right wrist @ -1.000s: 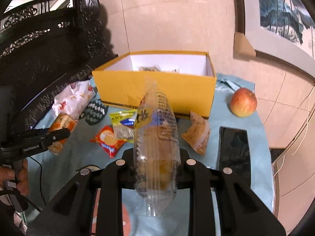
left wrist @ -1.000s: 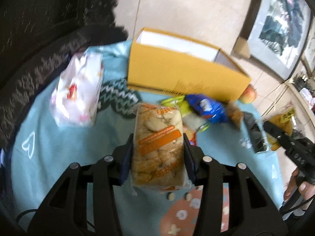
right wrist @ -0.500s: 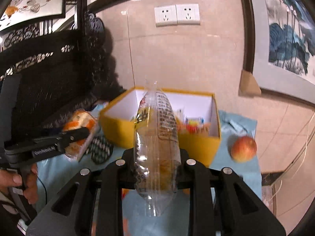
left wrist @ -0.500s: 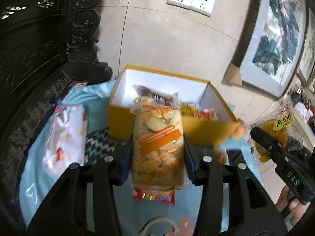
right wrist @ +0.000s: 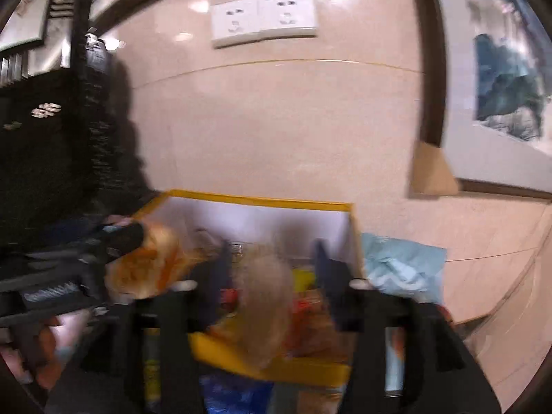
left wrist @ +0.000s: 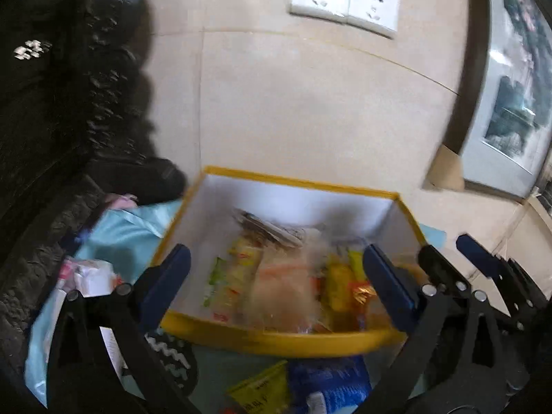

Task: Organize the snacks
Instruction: 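Lower both bread packs into the yellow box and open both grippers, then grasp the red biscuit pack with the left gripper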

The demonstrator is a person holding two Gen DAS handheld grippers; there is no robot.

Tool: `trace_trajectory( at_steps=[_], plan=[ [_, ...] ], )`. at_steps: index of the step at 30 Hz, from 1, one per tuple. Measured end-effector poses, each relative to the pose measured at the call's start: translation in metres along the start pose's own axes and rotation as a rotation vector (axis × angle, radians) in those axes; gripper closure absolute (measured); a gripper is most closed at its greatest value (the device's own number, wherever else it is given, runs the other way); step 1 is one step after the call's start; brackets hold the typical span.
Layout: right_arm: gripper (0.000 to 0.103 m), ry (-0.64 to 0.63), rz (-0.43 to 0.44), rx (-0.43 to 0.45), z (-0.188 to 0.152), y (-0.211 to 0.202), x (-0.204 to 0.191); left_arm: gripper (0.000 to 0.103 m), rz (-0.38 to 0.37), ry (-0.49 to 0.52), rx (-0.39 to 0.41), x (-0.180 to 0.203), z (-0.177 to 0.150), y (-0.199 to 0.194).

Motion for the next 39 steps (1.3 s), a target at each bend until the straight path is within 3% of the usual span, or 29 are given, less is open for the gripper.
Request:
trace_trajectory(
  at_steps=[7, 13, 15, 17, 18, 25, 28, 39],
  plan=[
    [0.039, 0.058, 0.074, -0.063, -0.027, -0.013, 0.014, 0.002, -0.002, -0.002, -0.06, -0.01, -0.024, -0.003],
    [0.037, 0.094, 0.094, -0.102, -0.053, -0.036, 0.024, 0.002, 0.006, -0.032, -0.126, -0.024, -0.064, -0.011],
    [0.026, 0.138, 0.106, -0.109, -0.067, -0.047, 0.032, 0.002, 0.01, -0.043, -0.139, -0.03, -0.08, -0.014],
    [0.006, 0.185, 0.108, -0.096, -0.08, -0.059, 0.039, 0.002, 0.01, -0.052, -0.163, -0.036, -0.1, -0.015],
    [0.005, 0.207, 0.112, -0.083, -0.087, -0.066, 0.041, 0.002, 0.009, -0.055, -0.172, -0.039, -0.107, -0.015],
    [0.005, 0.265, 0.162, -0.125, -0.133, -0.077, 0.035, 0.002, 0.072, -0.02, -0.236, -0.051, -0.166, -0.007],
    [0.005, 0.252, 0.161, -0.149, -0.148, -0.073, 0.026, 0.002, 0.115, 0.019, -0.252, -0.049, -0.179, -0.003],
    [0.004, 0.291, 0.169, -0.222, -0.171, -0.054, 0.034, 0.002, 0.133, 0.088, -0.323, -0.033, -0.201, 0.029]
  ],
)
Point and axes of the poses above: each gripper's, at about its wrist camera, not at the fingertips, and y roughly the way its jaws point, x to its right, z to its top, the point moved 3 cm from there along y, roughly the way its jaws point, and after that the axes turned 12 degrees about -x, right-handed, at the moved point
